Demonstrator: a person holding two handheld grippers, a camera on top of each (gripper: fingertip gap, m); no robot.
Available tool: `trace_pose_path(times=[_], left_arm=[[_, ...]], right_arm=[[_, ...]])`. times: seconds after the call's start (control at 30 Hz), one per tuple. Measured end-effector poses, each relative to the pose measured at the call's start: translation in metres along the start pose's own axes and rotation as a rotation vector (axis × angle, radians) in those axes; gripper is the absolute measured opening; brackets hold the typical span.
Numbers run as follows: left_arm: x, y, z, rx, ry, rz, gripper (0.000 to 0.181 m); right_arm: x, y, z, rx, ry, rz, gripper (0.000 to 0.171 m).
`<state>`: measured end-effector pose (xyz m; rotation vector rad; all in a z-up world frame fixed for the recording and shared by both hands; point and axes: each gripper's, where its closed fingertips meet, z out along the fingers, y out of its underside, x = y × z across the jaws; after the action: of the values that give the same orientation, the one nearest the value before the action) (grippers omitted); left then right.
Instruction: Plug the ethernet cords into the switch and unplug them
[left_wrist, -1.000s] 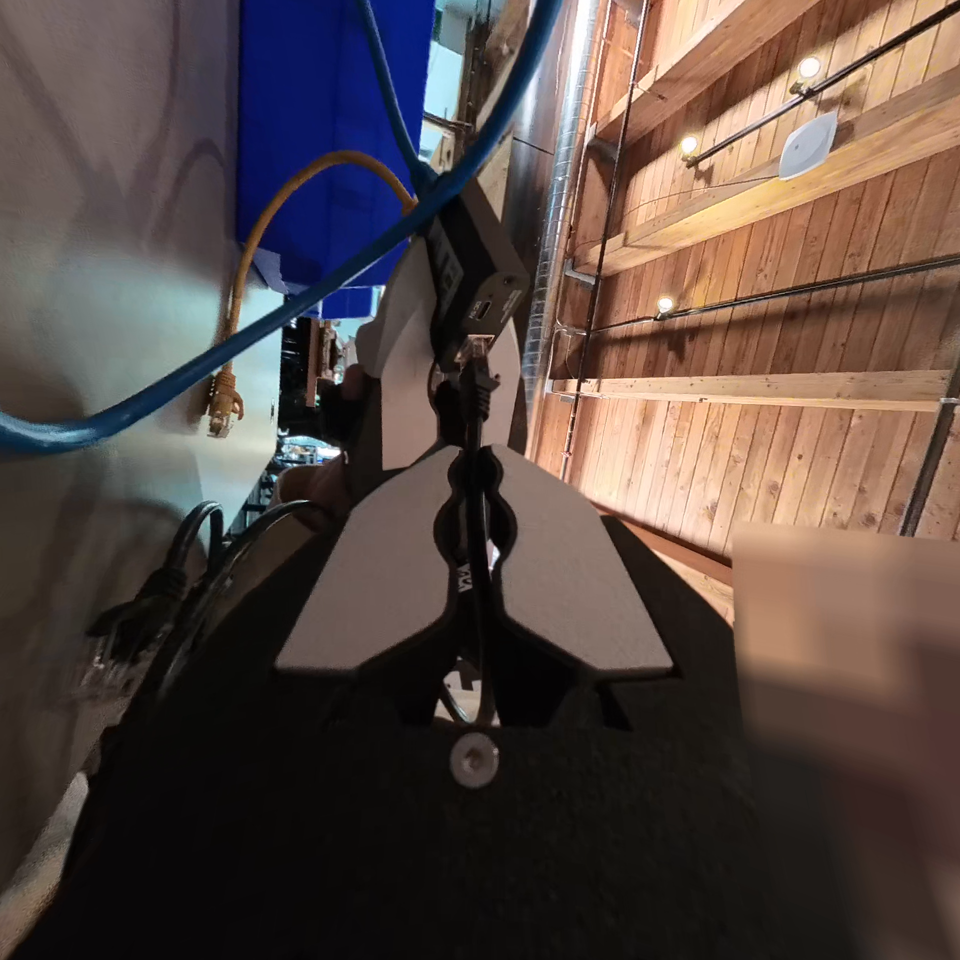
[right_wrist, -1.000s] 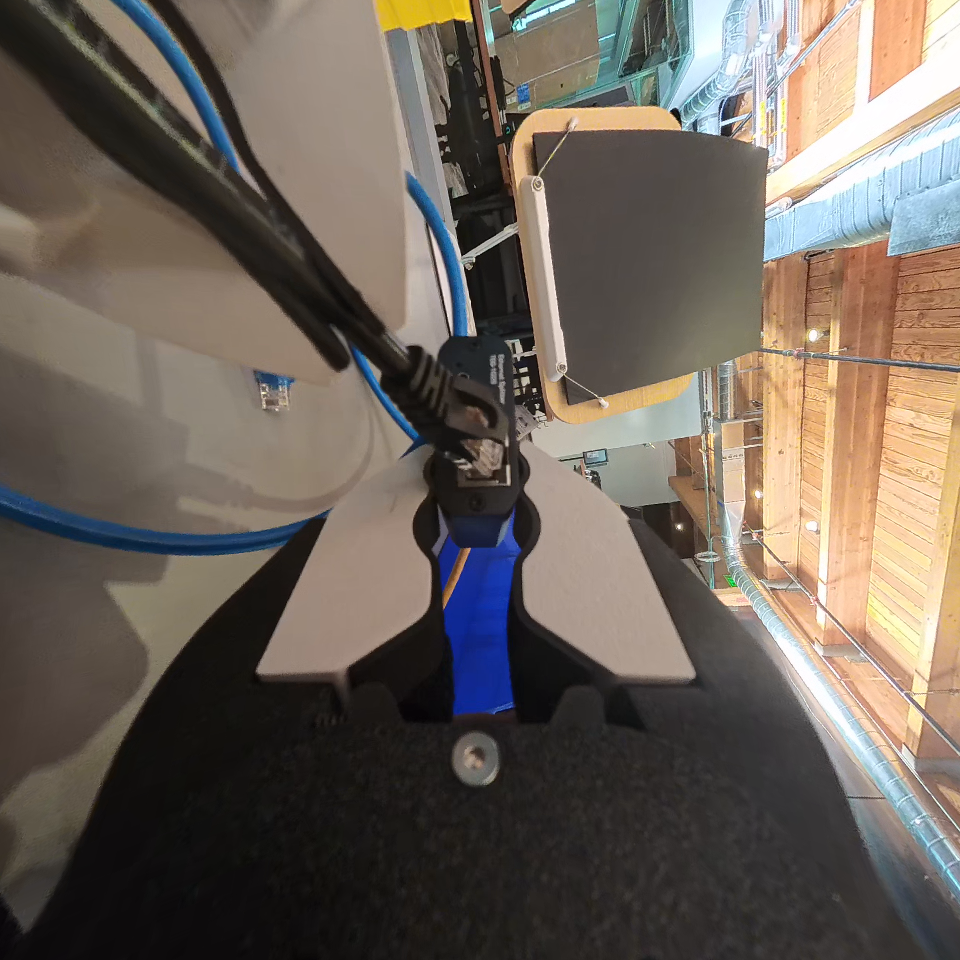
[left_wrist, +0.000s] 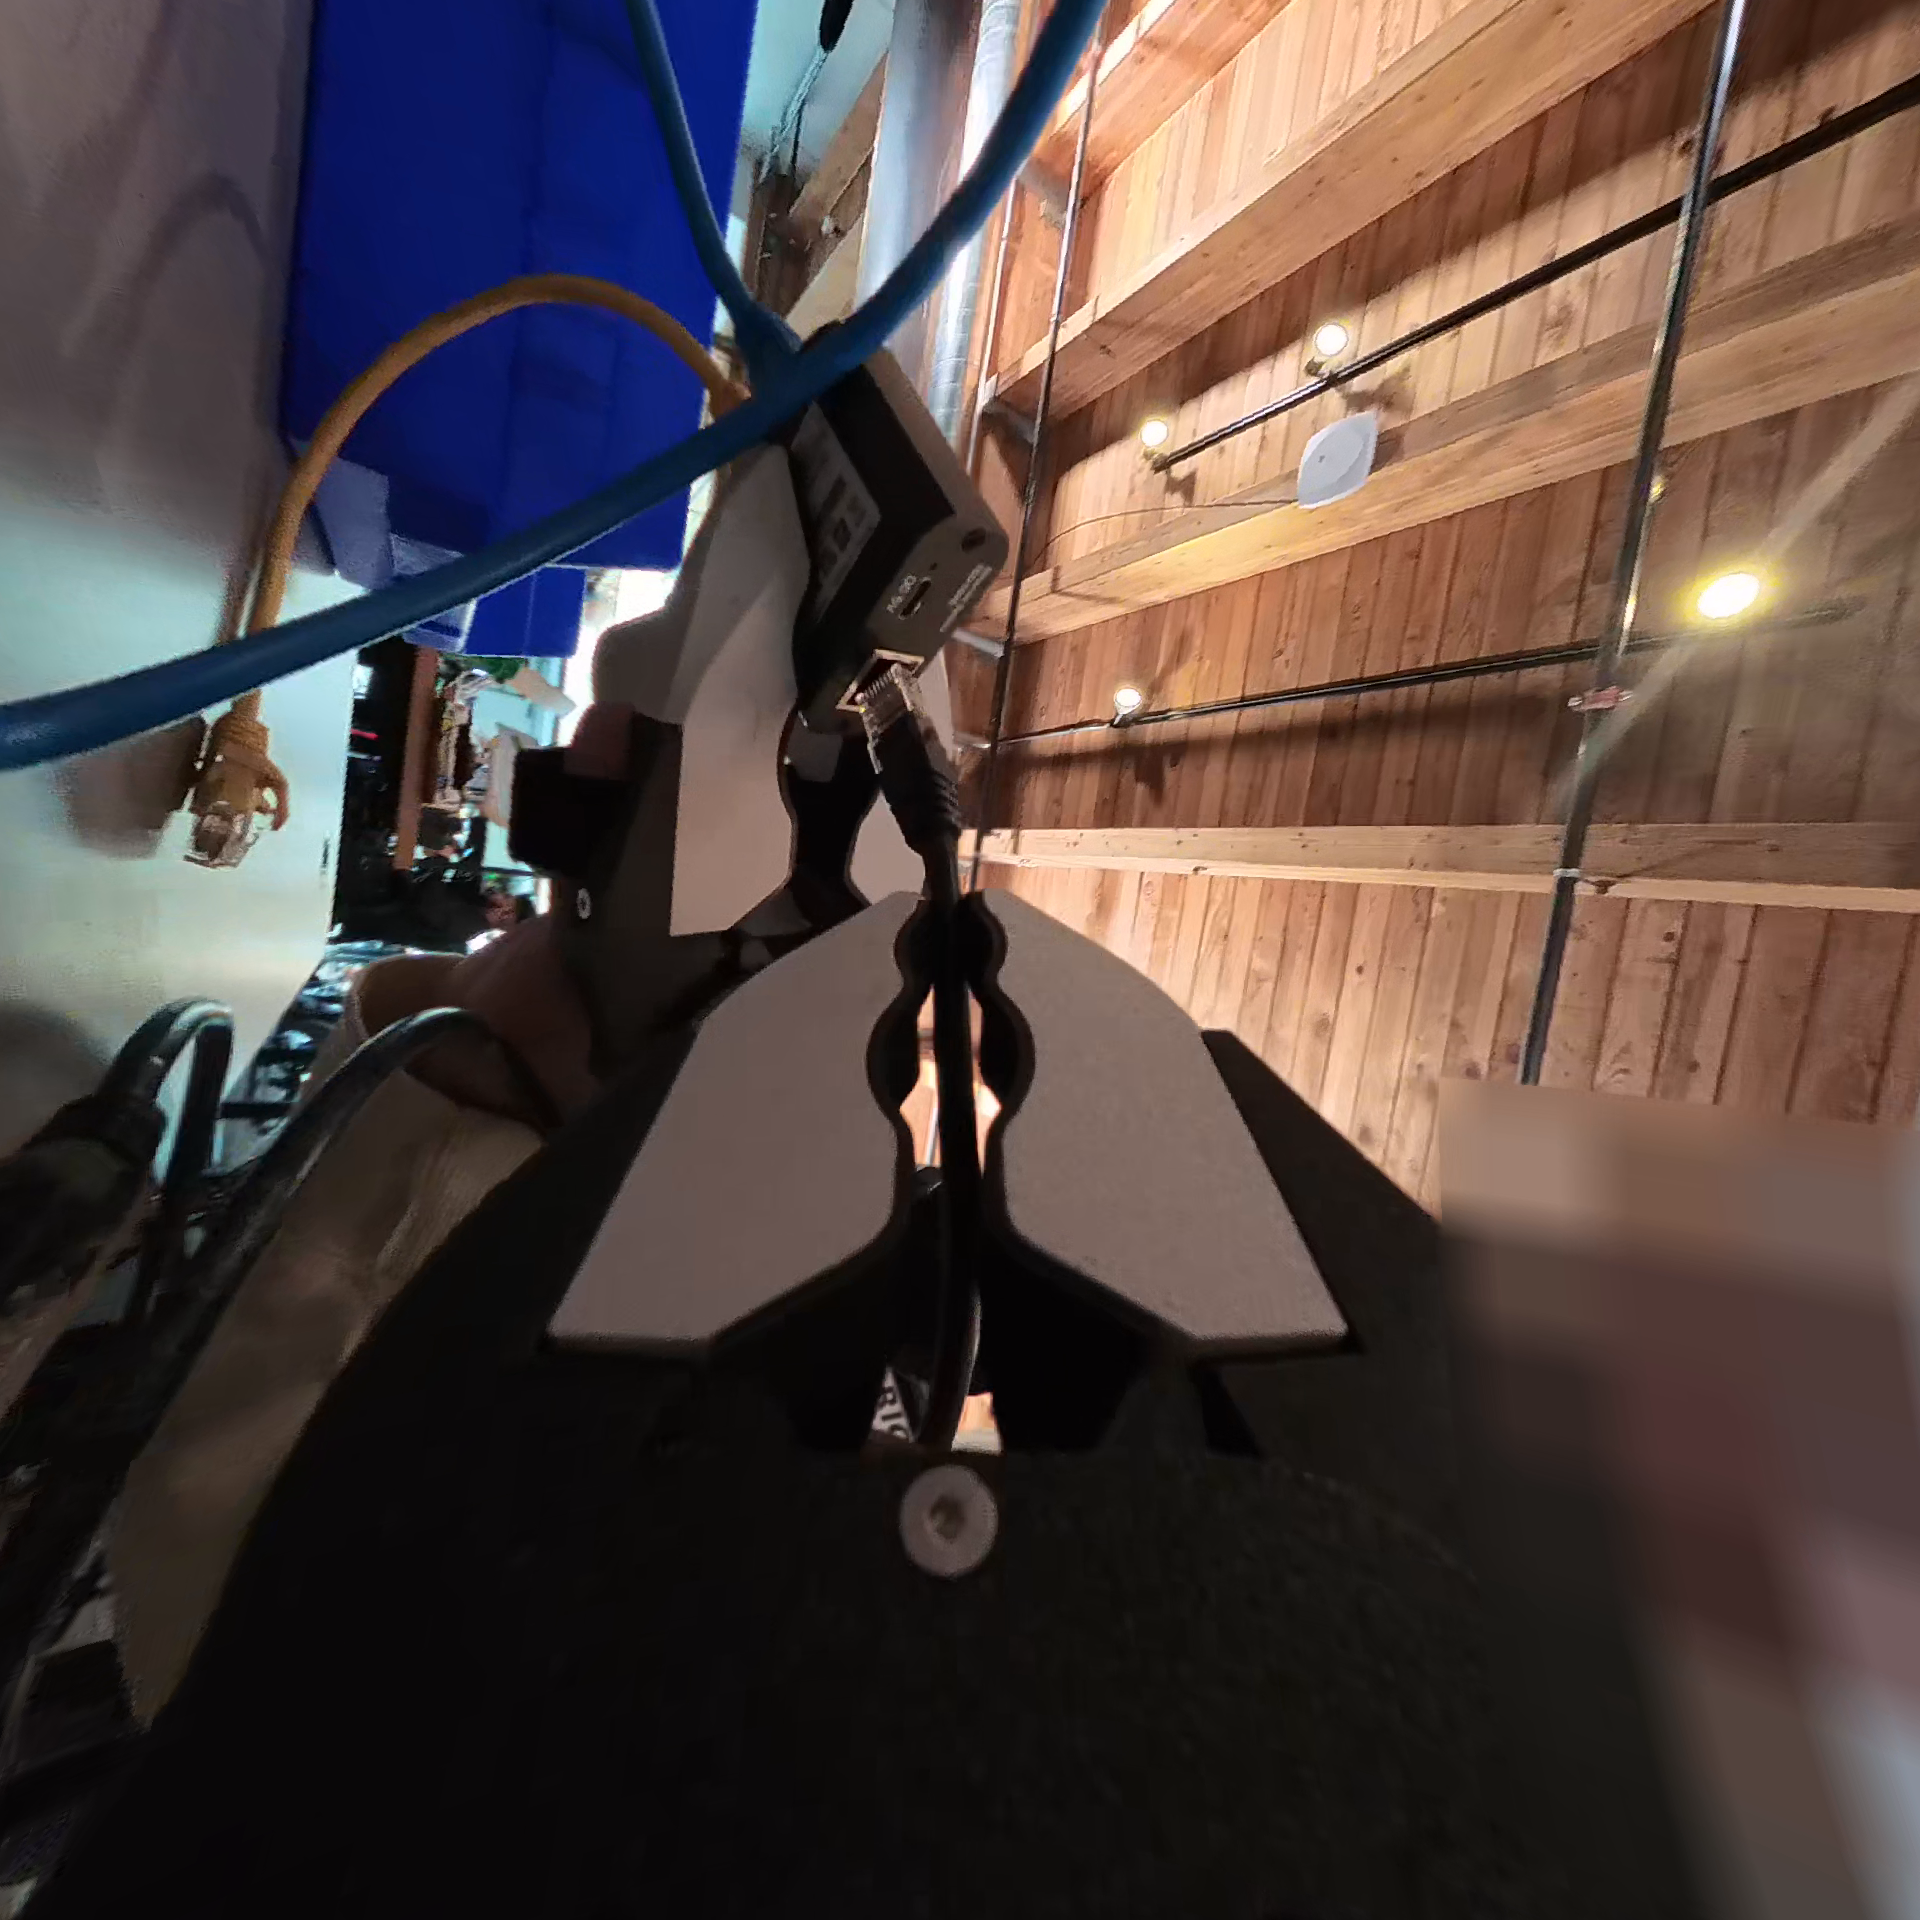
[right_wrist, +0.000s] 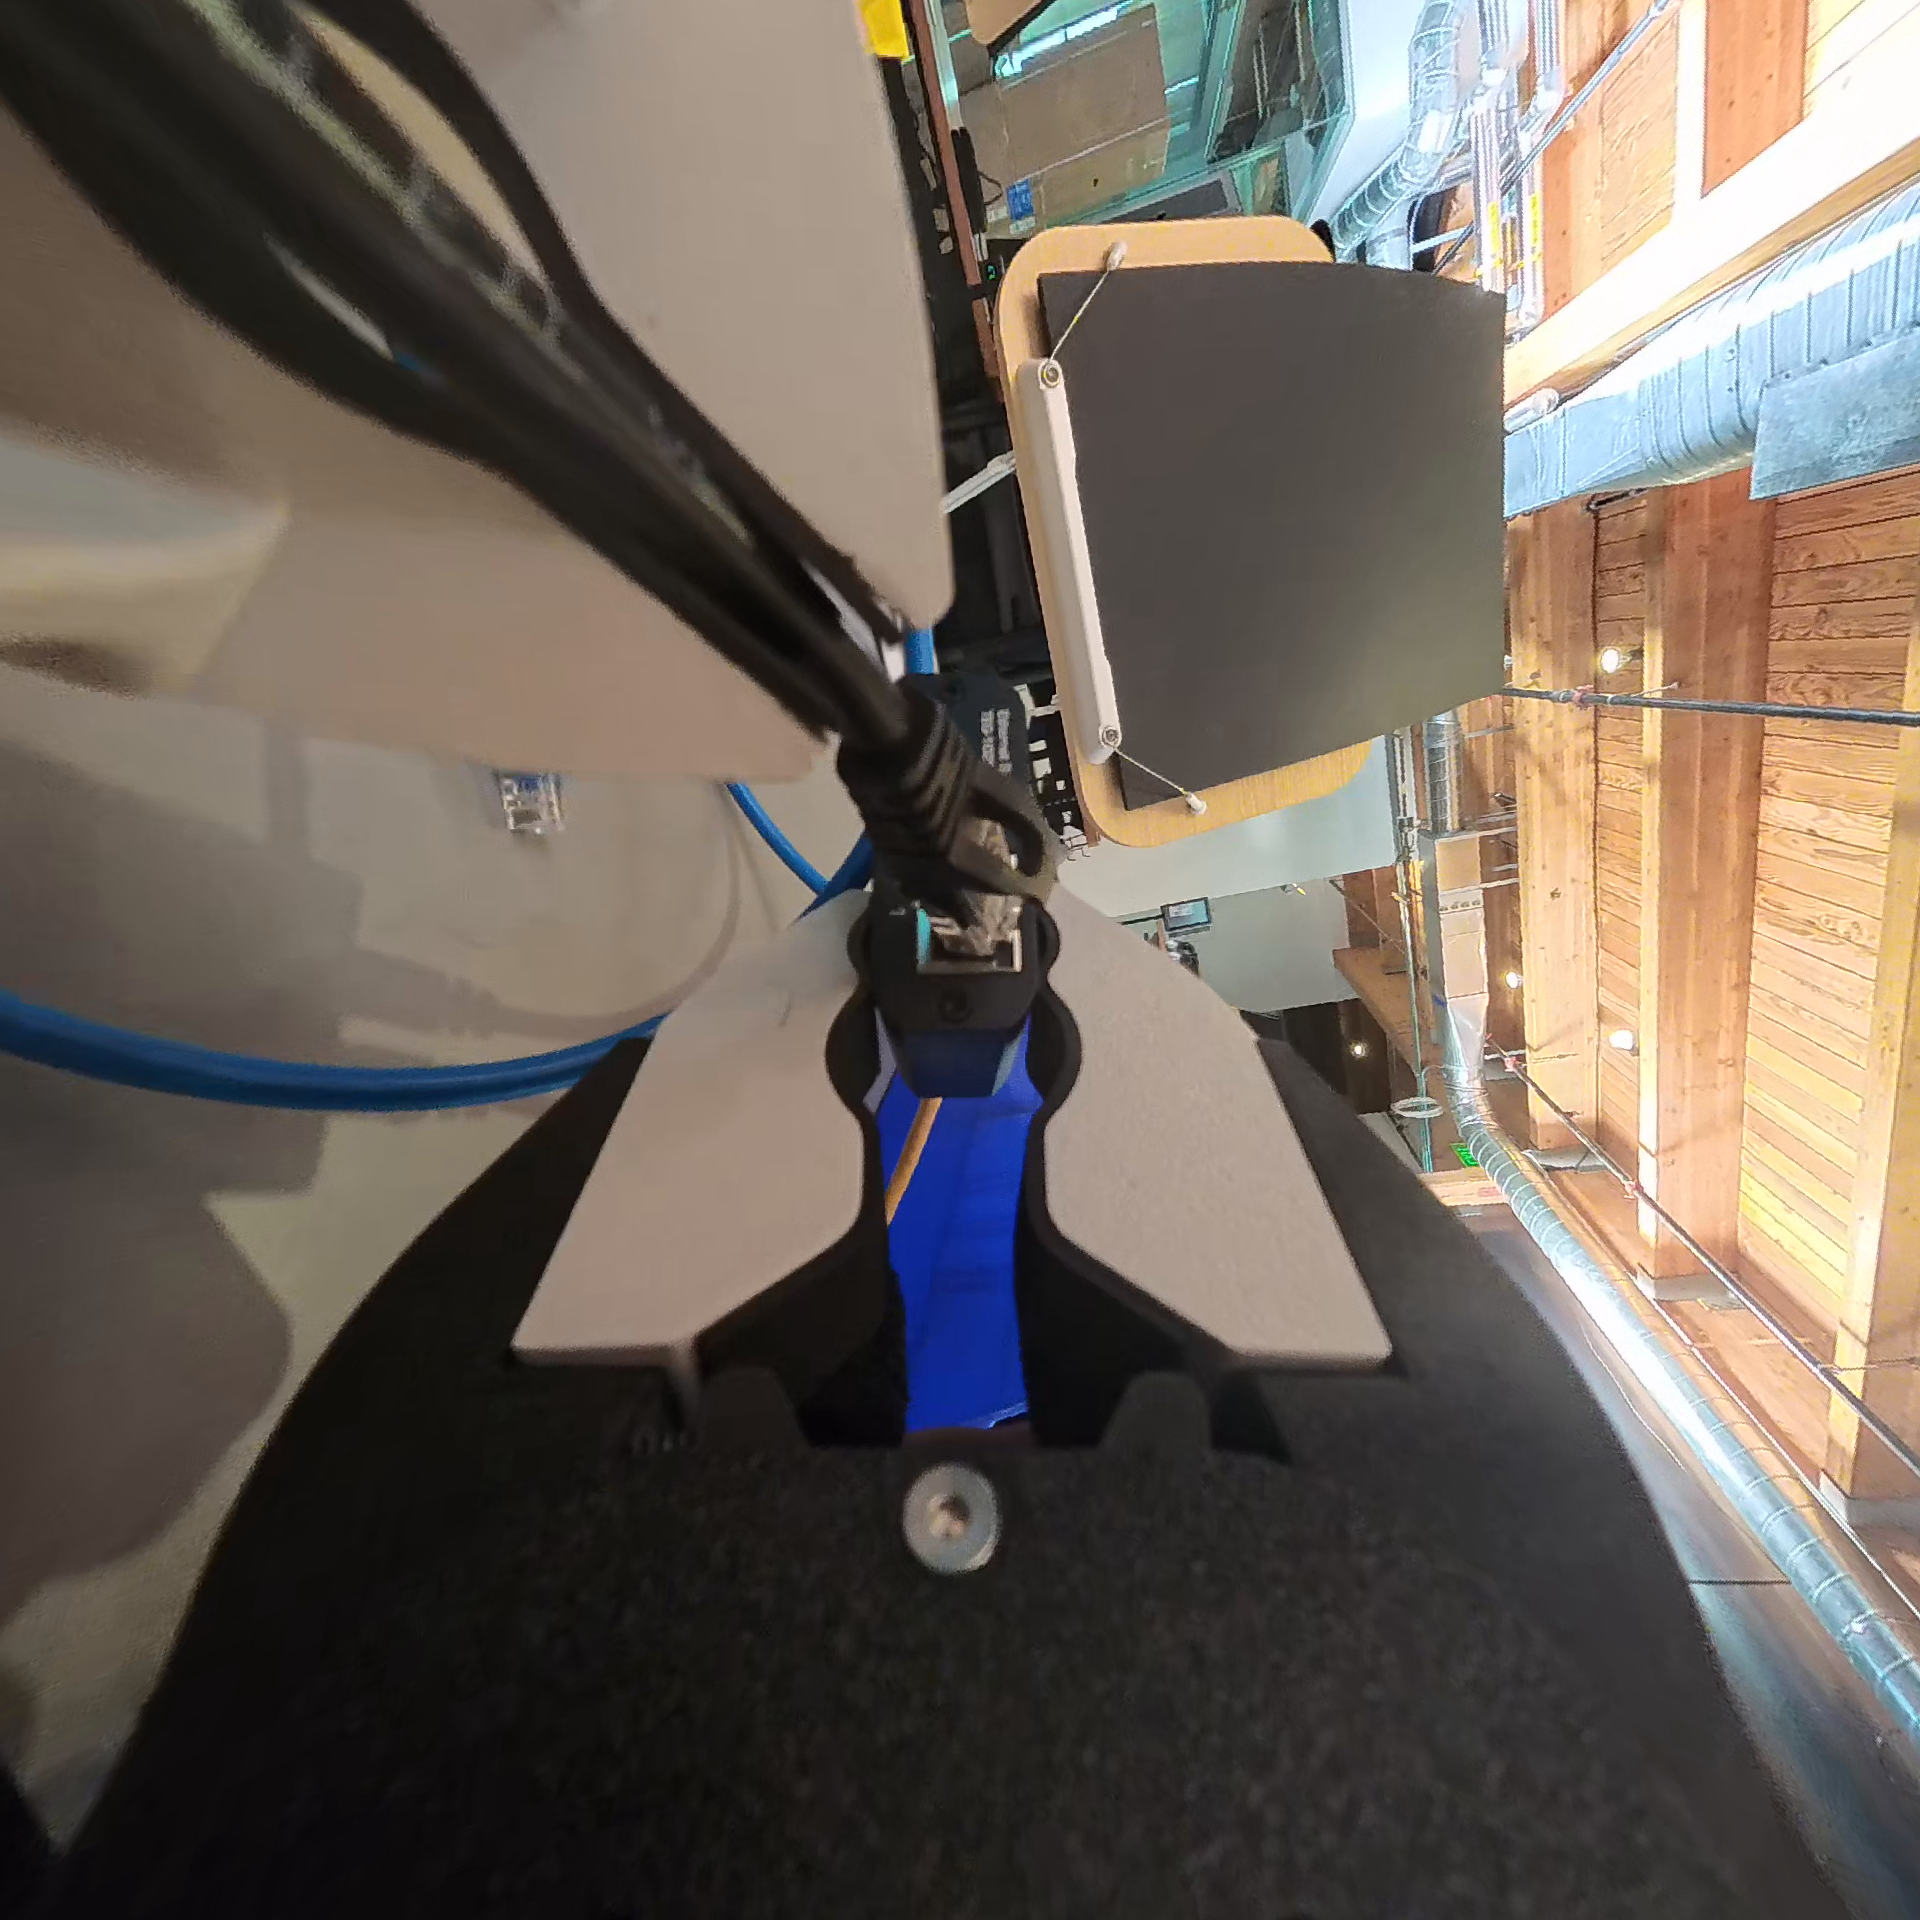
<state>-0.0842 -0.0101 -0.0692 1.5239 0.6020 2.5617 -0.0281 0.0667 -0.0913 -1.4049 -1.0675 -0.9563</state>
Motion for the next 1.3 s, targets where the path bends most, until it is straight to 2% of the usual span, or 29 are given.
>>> trace_pose_path(times=[0.27, 0.37, 0.6, 0.7, 0.87, 1.0, 1.2, 1.23, 1.3], left_arm=[[-0.001, 0.016, 0.005, 0.021, 0.1, -0.064, 0.005], [-0.001, 0.013, 0.004, 0.025, 0.038, -0.032, 0.005], [0.008, 0.019, 0.013, 0.012, 0.028, -0.023, 0.005], [0.004, 0.017, 0.014, -0.015, -0.01, 0.007, 0.005], [-0.001, 0.009, 0.016, -0.131, -0.186, 0.274, 0.005], [-0.004, 0.01, 0.021, -0.29, -0.287, 0.466, 0.006], [-0.014, -0.006, 0.009, -0.428, -0.564, 0.851, 0.005], [-0.013, -0.006, 0.006, -0.453, -0.576, 0.862, 0.005], [-0.004, -0.004, 0.004, -0.461, -0.522, 0.757, 0.005]], right_arm=[[0.014, -0.004, -0.007, 0.045, 0.091, 0.003, 0.024], [0.026, -0.004, -0.013, 0.07, 0.156, 0.034, 0.024], [0.043, -0.004, -0.015, 0.048, 0.258, 0.064, 0.023], [0.039, -0.001, -0.014, 0.05, 0.227, 0.085, 0.024], [0.028, 0.002, -0.008, 0.038, 0.143, 0.111, 0.024], [0.018, -0.003, -0.005, 0.019, 0.093, 0.109, 0.024], [0.009, 0.002, -0.003, 0.003, 0.031, 0.105, 0.024], [0.008, 0.003, -0.003, 0.004, 0.027, 0.111, 0.024], [0.009, 0.005, -0.003, 0.002, 0.03, 0.109, 0.024]])
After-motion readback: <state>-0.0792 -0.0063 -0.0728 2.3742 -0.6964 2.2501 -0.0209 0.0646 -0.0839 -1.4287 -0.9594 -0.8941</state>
